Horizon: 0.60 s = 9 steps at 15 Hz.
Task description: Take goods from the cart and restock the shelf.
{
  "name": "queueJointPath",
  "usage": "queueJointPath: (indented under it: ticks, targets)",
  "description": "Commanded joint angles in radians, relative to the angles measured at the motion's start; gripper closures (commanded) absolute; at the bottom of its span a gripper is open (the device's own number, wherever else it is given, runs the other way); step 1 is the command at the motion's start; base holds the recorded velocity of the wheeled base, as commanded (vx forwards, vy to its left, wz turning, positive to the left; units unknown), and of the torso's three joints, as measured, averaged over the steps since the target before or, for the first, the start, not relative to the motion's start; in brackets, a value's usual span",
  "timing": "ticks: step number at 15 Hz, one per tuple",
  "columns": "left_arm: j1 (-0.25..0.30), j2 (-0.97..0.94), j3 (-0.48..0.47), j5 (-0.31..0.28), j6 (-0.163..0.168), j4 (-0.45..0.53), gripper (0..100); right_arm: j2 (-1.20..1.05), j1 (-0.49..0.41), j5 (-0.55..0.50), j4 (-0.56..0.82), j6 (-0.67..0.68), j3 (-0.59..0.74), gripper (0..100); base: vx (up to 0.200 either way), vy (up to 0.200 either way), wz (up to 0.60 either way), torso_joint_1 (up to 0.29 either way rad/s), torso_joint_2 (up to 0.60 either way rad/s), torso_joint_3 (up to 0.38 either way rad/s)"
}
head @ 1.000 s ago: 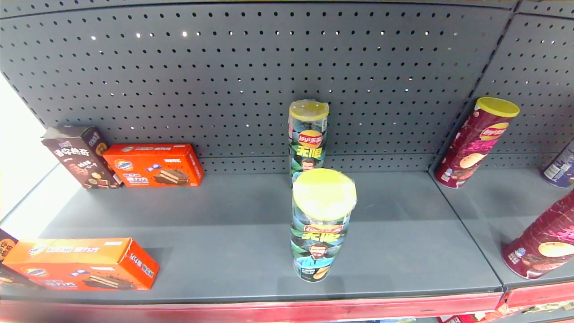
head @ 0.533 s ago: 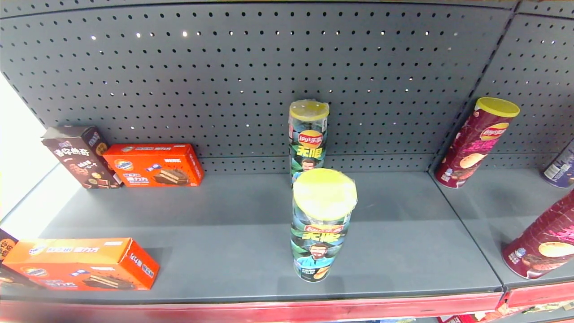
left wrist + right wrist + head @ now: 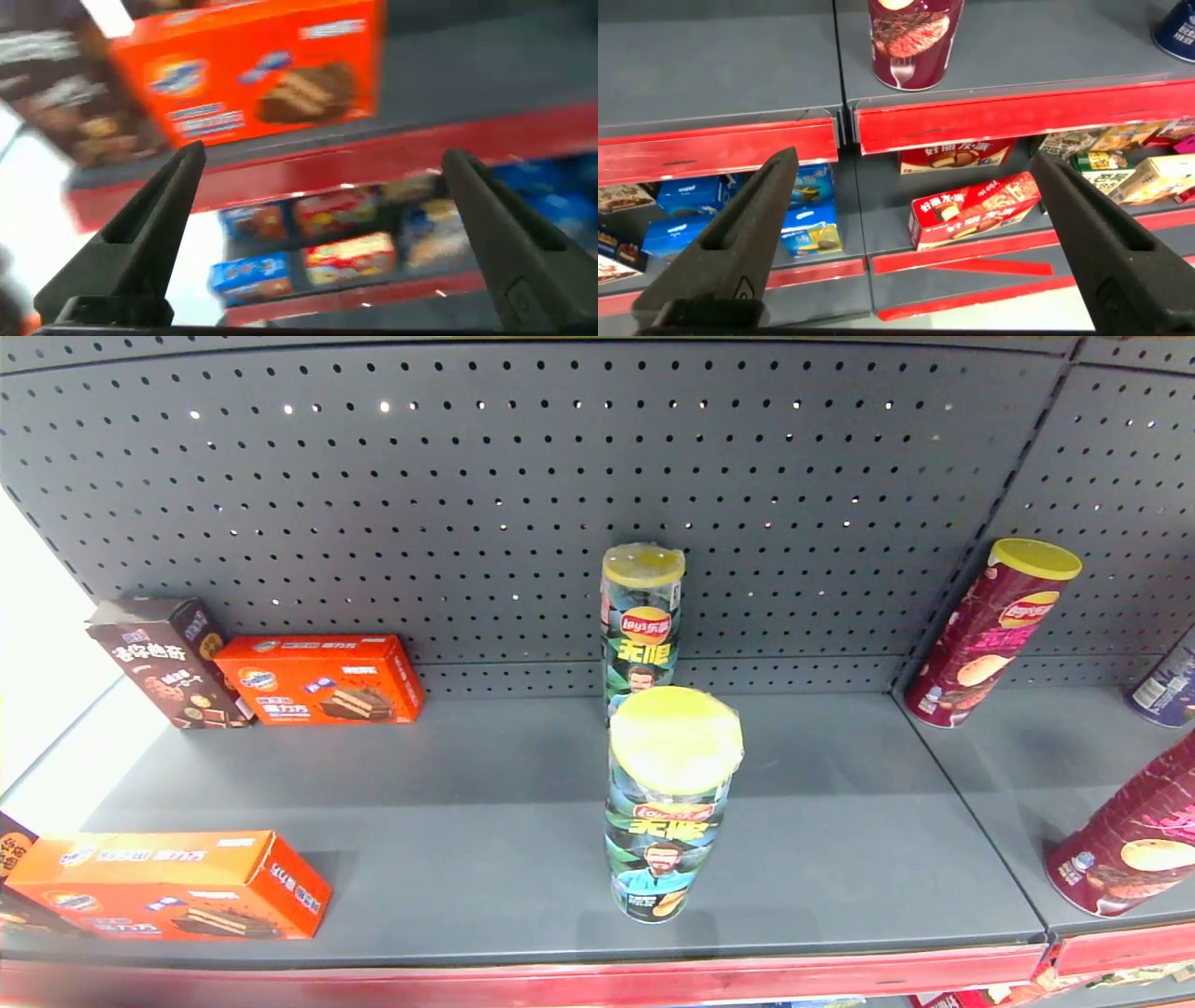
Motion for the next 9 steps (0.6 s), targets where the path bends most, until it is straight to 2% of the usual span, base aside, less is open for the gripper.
queueJointPath:
  ticks: [1, 2, 3, 4, 5, 6, 7, 8, 9]
  targets:
    - [0.000, 0.000, 0.000, -0.100, 0.018, 0.026, 0, 0.003, 0.000, 0.000, 0.000, 0.000, 0.000, 0, 0.000, 0.000, 0.00, 0.000, 0.00, 0.000]
    - [0.000, 0.000, 0.002, -0.094, 0.012, 0.026, 0, 0.003, 0.000, 0.000, 0.000, 0.001, 0.000, 0, 0.000, 0.000, 0.00, 0.000, 0.00, 0.000]
    - [0.000, 0.000, 0.002, -0.057, -0.002, 0.026, 0, 0.003, 0.000, 0.000, 0.000, 0.000, 0.000, 0, 0.000, 0.000, 0.00, 0.000, 0.00, 0.000]
    - [0.000, 0.000, 0.003, 0.061, -0.019, 0.026, 0, 0.003, 0.000, 0.000, 0.000, 0.001, 0.000, 0, 0.000, 0.000, 0.00, 0.000, 0.00, 0.000]
    - [0.000, 0.000, 0.003, 0.097, -0.040, 0.026, 0, 0.003, 0.000, 0.000, 0.000, 0.000, 0.000, 0, 0.000, 0.000, 0.00, 0.000, 0.00, 0.000]
    - [0.000, 0.000, 0.003, 0.063, -0.051, 0.026, 0, 0.003, 0.000, 0.000, 0.000, 0.000, 0.000, 0, 0.000, 0.000, 0.00, 0.000, 0.00, 0.000]
    - [0.000, 0.000, 0.002, -0.017, -0.060, 0.026, 0, 0.003, 0.000, 0.000, 0.000, 0.000, 0.000, 0, 0.000, 0.000, 0.00, 0.000, 0.00, 0.000]
    - [0.000, 0.000, 0.002, -0.058, -0.065, 0.028, 0, 0.003, 0.000, 0.000, 0.000, 0.000, 0.000, 0, 0.000, 0.000, 0.00, 0.000, 0.00, 0.000]
    - [0.000, 0.000, 0.002, -0.040, -0.065, 0.028, 0, 0.003, 0.000, 0.000, 0.000, 0.000, 0.000, 0, 0.000, 0.000, 0.00, 0.000, 0.00, 0.000]
